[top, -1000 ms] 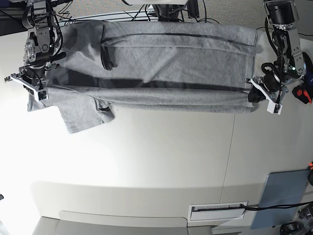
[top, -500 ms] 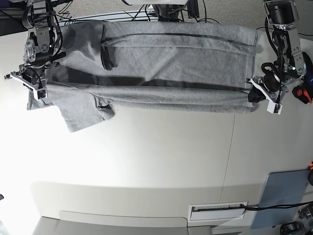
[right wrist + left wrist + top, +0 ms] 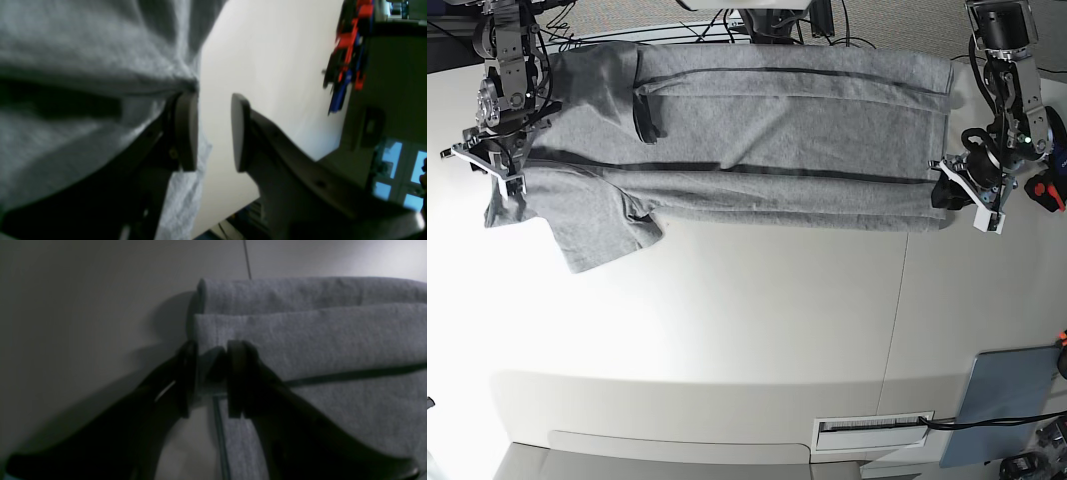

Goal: Fold the T-shirt properly
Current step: 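Move the right gripper to the shirt's side and grasp it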

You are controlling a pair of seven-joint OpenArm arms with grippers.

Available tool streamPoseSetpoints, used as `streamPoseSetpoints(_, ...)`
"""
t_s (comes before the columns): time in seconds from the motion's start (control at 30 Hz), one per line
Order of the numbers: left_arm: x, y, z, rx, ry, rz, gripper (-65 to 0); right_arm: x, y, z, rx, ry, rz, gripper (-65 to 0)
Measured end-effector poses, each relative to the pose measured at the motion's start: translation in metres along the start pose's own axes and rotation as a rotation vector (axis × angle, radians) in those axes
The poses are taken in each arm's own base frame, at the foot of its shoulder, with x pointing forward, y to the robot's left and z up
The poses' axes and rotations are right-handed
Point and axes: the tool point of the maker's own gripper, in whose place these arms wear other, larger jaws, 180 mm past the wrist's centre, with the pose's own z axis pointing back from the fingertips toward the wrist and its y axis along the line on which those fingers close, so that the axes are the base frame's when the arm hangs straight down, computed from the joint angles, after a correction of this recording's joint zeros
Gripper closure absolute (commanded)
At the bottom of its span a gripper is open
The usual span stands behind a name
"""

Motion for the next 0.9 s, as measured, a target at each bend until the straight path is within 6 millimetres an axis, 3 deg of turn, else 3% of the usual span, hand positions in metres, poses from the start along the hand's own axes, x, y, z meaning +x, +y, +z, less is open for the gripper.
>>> streamPoseSetpoints(0.17, 0.000, 0.000, 0.000, 0.000, -0.001, 0.000, -17.1, 0.044, -0.003, 0.020, 0.040, -0.161, -0.072, -17.4)
streamPoseSetpoints(0.33, 0.000, 0.000, 0.000, -0.001, -0.002, 0.001, -17.1, 0.086, -0.003, 0.013, 0.119, -0.278, -0.117, -17.5)
streamPoseSetpoints(0.47, 0.000, 0.000, 0.000, 0.000, 0.000, -0.001, -17.1, 0.118, 0.002, -0.005, 0.241, -0.324, -0.220, -17.5)
streamPoseSetpoints(0.67, 0.001, 0.000, 0.000, 0.000, -0.003, 0.000, -17.1, 0.146, 0.011, -0.045, 0.385, -0.218, -0.413, -17.5)
streamPoseSetpoints(0.9, 0.000, 0.000, 0.000, 0.001, 0.000, -0.002, -17.0, 0.160, 0.045, -0.082, 0.529, -0.077, -0.501, -17.5)
